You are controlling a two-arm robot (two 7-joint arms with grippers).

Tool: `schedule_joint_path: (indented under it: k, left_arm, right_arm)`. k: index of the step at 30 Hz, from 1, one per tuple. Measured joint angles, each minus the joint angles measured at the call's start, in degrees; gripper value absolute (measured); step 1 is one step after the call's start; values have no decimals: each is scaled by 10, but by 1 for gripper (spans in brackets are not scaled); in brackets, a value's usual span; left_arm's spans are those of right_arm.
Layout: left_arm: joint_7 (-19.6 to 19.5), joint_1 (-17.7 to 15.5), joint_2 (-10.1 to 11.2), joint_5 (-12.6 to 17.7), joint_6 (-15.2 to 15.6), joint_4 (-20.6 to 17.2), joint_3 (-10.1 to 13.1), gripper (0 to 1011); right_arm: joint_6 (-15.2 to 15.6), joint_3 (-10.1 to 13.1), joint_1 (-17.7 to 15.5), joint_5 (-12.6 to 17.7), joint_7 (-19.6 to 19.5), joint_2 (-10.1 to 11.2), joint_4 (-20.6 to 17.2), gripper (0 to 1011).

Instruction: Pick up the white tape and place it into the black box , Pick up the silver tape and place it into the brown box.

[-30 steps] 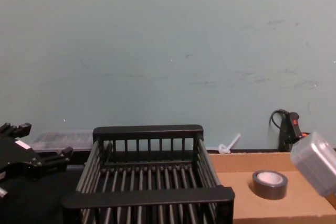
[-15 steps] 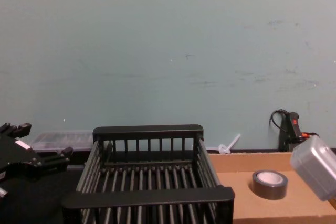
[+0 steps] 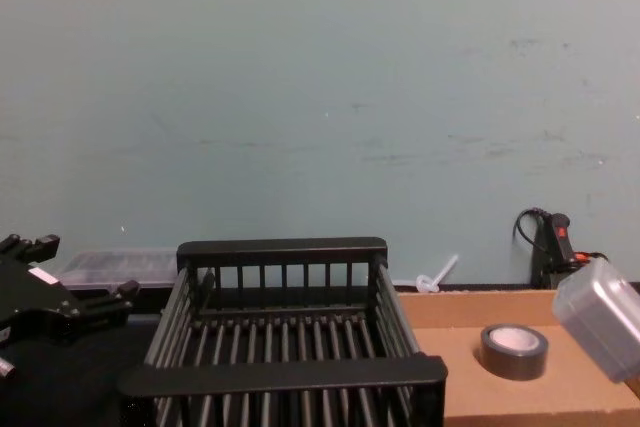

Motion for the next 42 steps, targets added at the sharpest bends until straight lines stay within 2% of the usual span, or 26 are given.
schedule_joint_path:
  k: [7, 9, 12, 15, 16, 18, 19, 21, 22, 26, 30, 42]
  left_arm:
    - [0, 0, 0, 0, 0, 0, 0, 1001]
    - [0, 0, 0, 0, 0, 0, 0, 1001]
    - [0, 0, 0, 0, 0, 0, 0, 1001]
    - [0, 0, 0, 0, 0, 0, 0, 1001]
    - [0, 0, 0, 0, 0, 0, 0, 1001]
    - [0, 0, 0, 0, 0, 0, 0, 1001]
    - [0, 0, 0, 0, 0, 0, 0, 1001]
    - [0, 0, 0, 0, 0, 0, 0, 1001]
    - [0, 0, 0, 0, 0, 0, 0, 1001]
    - [0, 0, 0, 0, 0, 0, 0, 1001]
    - [0, 0, 0, 0, 0, 0, 0, 1002]
    - [0, 0, 0, 0, 0, 0, 0, 1001]
  right_arm:
    - [0, 0, 0, 0, 0, 0, 0, 786]
    - [0, 0, 0, 1, 1, 0, 0, 685]
    - [0, 0, 0, 1, 1, 0, 0, 625]
    - [0, 0, 0, 1, 1, 0, 1, 483]
    - [0, 0, 0, 1, 1, 0, 1, 483]
    - [0, 0, 0, 1, 1, 0, 1, 399]
    - [0, 0, 0, 1, 1, 0, 1, 399]
    - [0, 0, 0, 1, 1, 0, 1, 301]
    - [0, 0, 0, 1, 1, 0, 1, 301]
    - [0, 0, 0, 1, 1, 0, 1, 144]
    - [0, 0, 0, 1, 1, 0, 1, 99]
    - [-9, 4, 0, 11, 12, 2, -1, 99]
